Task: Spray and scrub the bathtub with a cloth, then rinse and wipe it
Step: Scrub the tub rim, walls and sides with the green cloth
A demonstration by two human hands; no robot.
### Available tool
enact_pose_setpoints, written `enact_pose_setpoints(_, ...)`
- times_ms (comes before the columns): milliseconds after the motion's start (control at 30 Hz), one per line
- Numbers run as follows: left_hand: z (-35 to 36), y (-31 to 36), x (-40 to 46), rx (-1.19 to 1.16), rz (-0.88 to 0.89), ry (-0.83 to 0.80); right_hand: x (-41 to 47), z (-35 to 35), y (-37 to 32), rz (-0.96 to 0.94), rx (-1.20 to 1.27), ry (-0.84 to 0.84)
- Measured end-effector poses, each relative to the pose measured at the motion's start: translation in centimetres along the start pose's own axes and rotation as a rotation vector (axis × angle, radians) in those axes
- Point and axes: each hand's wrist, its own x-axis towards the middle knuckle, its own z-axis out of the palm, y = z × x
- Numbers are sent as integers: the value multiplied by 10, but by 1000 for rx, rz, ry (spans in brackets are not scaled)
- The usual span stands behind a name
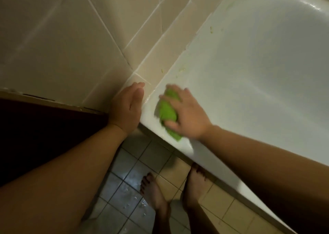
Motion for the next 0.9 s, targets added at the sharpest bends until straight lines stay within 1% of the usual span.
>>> enact_pose_setpoints(100,-2,1,0,-51,-34,-12,53,-33,11,357,36,178)
enact_pose_setpoints(133,-3,2,0,-70,-45,-7,68,-39,3,430,9,192)
enact_pose_setpoints(167,-3,2,-1,-89,-52,-2,76,-39,-10,441,-21,188)
enact_pose_setpoints(200,-4,3,-2,-112,-55,5,77,-35,-24,396,-37,177)
enact_pose_setpoints(267,-4,3,-7,-161,-64,22,60,-15,-50,240,-48,124)
enact_pose_setpoints(367,-5,0,-16,-132,-80,32,0,15,-65,-30,-123,-18)
enact_pose_setpoints(400,-6,-1,-18,-111,-70,25,-22,20,-62,-81,-134,-53)
enact_pose_setpoints(467,-8,-1,-21,-73,-56,-3,-59,20,-49,-65,-79,-79)
enact_pose_setpoints(500,-9,1,-21,-50,-57,-19,-70,17,-40,0,-20,-61)
enact_pose_setpoints(533,-9,3,-21,-27,-62,-34,-73,13,-32,102,50,-29)
enact_pose_setpoints(600,-7,4,-22,8,-79,-61,-56,6,-25,341,172,93)
enact_pose_setpoints(633,-6,5,-22,9,-81,-67,-38,5,-28,442,194,157)
enact_pose_setpoints(667,-6,5,-22,5,-81,-61,-17,6,-35,500,179,195)
enact_pose_setpoints(700,-6,5,-22,-2,-80,-51,2,7,-44,502,128,206)
enact_pose_setpoints(800,-7,6,-23,-15,-82,-41,30,18,-73,347,-57,176)
enact_pose_setpoints(900,-10,10,-24,-19,-106,-76,-4,27,-77,183,-91,63)
